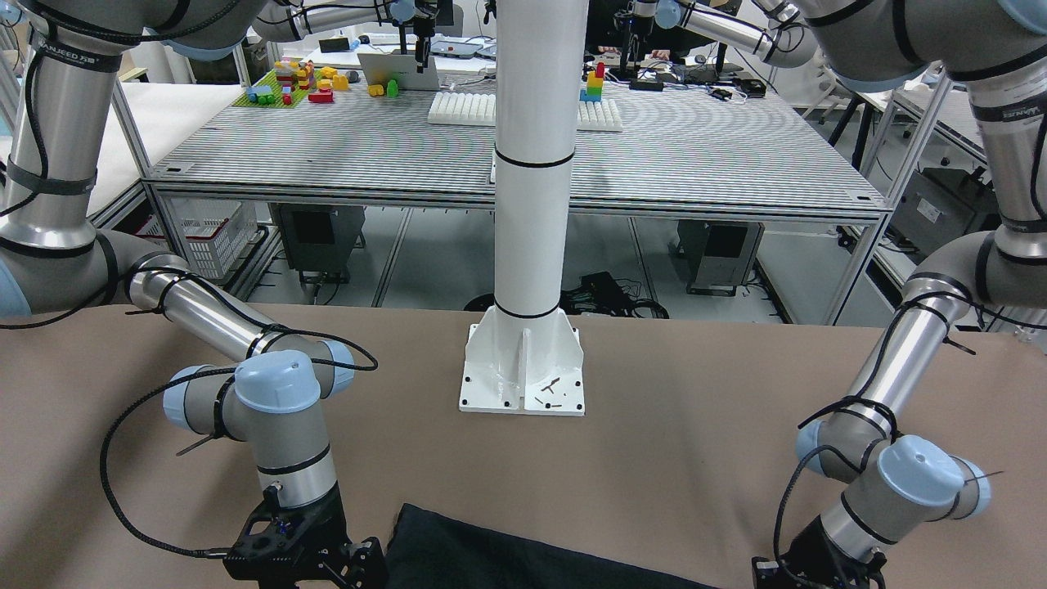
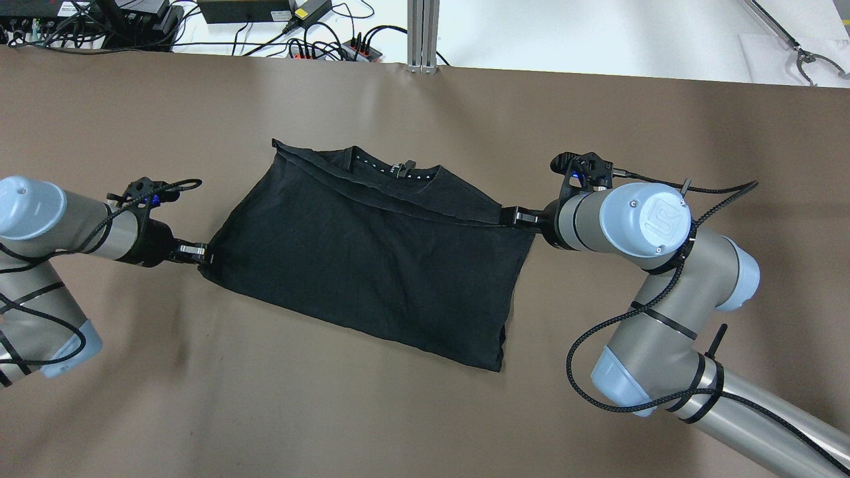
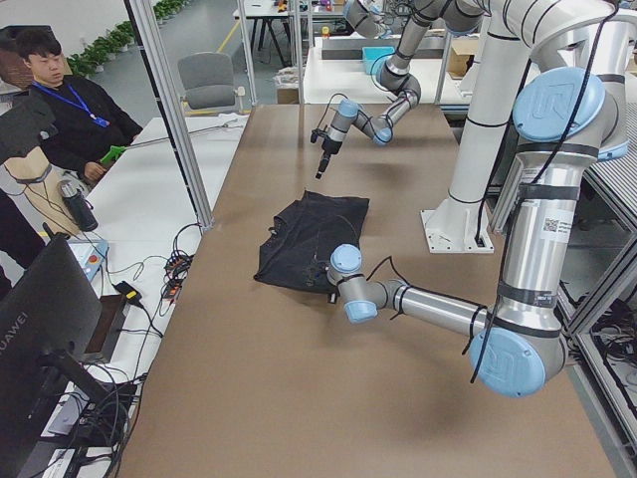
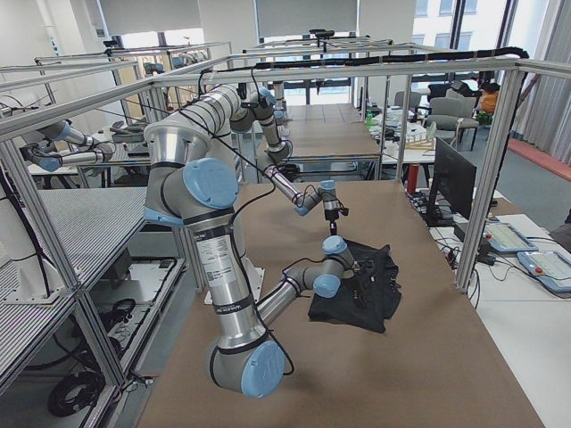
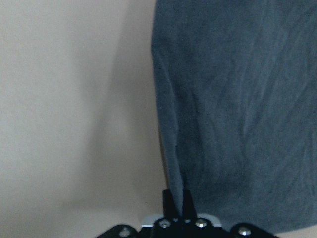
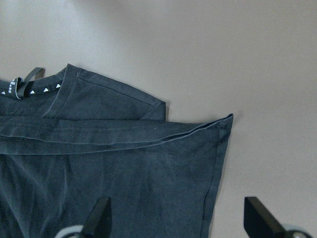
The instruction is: Fold clothes
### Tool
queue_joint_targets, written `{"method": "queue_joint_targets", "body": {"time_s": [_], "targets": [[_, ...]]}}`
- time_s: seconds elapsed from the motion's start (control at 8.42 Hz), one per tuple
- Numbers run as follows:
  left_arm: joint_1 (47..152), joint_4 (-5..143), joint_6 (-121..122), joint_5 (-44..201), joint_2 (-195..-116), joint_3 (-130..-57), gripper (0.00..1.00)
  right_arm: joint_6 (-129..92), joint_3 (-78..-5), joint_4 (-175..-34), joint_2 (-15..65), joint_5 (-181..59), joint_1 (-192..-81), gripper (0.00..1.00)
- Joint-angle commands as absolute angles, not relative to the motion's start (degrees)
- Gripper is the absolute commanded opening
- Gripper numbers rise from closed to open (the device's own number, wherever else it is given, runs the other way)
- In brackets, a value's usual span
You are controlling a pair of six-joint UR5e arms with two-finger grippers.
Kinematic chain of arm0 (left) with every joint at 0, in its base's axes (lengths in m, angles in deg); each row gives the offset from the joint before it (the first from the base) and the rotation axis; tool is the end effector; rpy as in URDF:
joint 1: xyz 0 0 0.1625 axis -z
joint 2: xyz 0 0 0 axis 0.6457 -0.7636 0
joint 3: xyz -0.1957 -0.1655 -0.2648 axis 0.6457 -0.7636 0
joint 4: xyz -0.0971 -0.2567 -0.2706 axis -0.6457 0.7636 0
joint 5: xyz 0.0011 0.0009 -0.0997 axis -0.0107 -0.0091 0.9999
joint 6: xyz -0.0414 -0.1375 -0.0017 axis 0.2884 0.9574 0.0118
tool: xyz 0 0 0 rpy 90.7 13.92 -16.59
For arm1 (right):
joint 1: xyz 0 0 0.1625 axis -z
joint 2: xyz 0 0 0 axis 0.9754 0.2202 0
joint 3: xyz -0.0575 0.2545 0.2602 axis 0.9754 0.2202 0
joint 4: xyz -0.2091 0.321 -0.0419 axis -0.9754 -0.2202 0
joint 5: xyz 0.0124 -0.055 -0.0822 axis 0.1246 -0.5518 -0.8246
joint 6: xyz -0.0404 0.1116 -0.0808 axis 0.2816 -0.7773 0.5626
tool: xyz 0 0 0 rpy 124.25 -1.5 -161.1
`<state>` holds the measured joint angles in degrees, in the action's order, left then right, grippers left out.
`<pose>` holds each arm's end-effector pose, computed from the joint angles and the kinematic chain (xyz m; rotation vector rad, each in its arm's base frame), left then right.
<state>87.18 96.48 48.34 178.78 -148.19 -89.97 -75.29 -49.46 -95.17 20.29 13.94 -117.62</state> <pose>0.3593 -0.4693 0.4259 0.2581 1.1583 0.0071 -0.4000 -0.4884 0.2748 0.3781 -0.9584 0.3003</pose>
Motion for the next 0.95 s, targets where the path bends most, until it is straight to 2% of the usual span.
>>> {"method": "queue_joint_targets", "body": {"time_s": [0.0,0.36,0.59,0.83], "targets": [[94.2,96.3,44.5,178.6,-155.8,-81.0,0.00,-75.3,-49.4,-95.1,20.4,13.9,-117.6,0.94],[99.4,96.1,38.5,175.7,-172.5,-62.8,0.00,-75.4,-49.4,-94.9,20.2,13.9,-116.6,0.94],[99.3,88.3,32.9,167.3,-183.7,-53.9,0.00,-75.3,-49.4,-94.6,20.3,13.9,-116.6,0.94],[96.4,87.1,31.8,161.5,-196.3,-42.0,0.00,-75.5,-49.4,-94.6,20.2,13.9,-116.5,0.94]]}}
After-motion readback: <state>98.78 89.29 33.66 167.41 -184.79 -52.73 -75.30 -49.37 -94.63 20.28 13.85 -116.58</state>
